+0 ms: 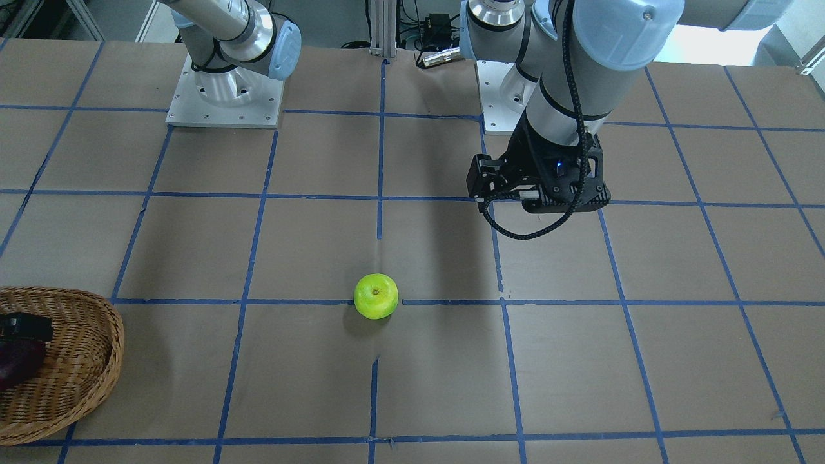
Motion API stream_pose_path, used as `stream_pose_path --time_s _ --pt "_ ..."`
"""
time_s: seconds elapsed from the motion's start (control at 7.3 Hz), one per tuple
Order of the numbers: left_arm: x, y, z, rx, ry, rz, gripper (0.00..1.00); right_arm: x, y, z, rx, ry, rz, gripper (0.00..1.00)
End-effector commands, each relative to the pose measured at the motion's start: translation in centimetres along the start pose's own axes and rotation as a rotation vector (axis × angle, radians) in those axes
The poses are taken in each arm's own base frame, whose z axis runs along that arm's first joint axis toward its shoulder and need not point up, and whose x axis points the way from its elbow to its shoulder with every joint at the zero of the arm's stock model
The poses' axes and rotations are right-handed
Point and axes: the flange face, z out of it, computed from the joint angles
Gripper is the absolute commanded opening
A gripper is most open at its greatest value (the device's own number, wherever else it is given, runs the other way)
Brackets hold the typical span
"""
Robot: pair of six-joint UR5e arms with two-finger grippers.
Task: Put all apples into basket
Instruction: 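Raise left gripper back to rest while right moves toward green apple, then lower the right gripper and grasp the green apple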
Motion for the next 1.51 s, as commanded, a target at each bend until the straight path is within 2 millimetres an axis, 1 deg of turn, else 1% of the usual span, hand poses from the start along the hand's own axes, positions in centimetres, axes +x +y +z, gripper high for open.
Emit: stream_pose_path --time_s 0.0,0.14,0.27,0.41,0.55,0.69,0.82,0.96,1.1,1.23,1.37 --pt "-2.7 0.0 -0.9 0.092 -0.070 0.003 1.00 -13.3 0.9 -3.1 0.017 -0.048 0.046 1.00" --pt "-4.6 -0.2 -1.4 0.068 -0.070 -0.013 1.00 -20.3 1.4 -2.7 0.007 -0.036 0.031 1.00" --pt "-5.2 -0.1 -1.4 0.054 -0.070 -0.023 1.00 -25.2 1.9 -2.2 -0.001 -0.055 0.062 1.00" --pt "-5.1 -0.1 -1.4 0.052 -0.069 -0.022 1.00 -29.3 2.4 -1.7 -0.010 -0.119 0.101 1.00" --pt "-4.9 0.0 -1.4 0.052 -0.070 -0.019 1.00 -32.5 2.8 -0.4 -0.040 -0.144 0.152 1.00" --pt "-4.9 0.0 -1.4 0.052 -0.071 -0.018 1.00 -36.6 3.5 1.9 -0.077 -0.129 0.127 1.00" --pt "-4.8 0.1 -1.4 0.052 -0.073 -0.016 1.00 -39.3 3.6 3.2 -0.066 -0.127 0.138 1.00" --pt "-4.7 0.1 -1.4 0.052 -0.071 -0.014 1.00 -40.9 3.2 5.0 -0.055 -0.126 0.180 1.00" --pt "-4.7 0.1 -1.4 0.052 -0.071 -0.014 1.00 -43.8 3.5 7.8 -0.077 -0.111 0.151 1.00" --pt "-4.7 0.2 -1.4 0.054 -0.071 -0.014 1.00 -45.8 3.8 9.2 -0.066 -0.111 0.139 1.00" --pt "-4.7 0.2 -1.4 0.054 -0.071 -0.014 1.00 -45.7 3.5 10.2 -0.070 -0.099 0.152 1.00"
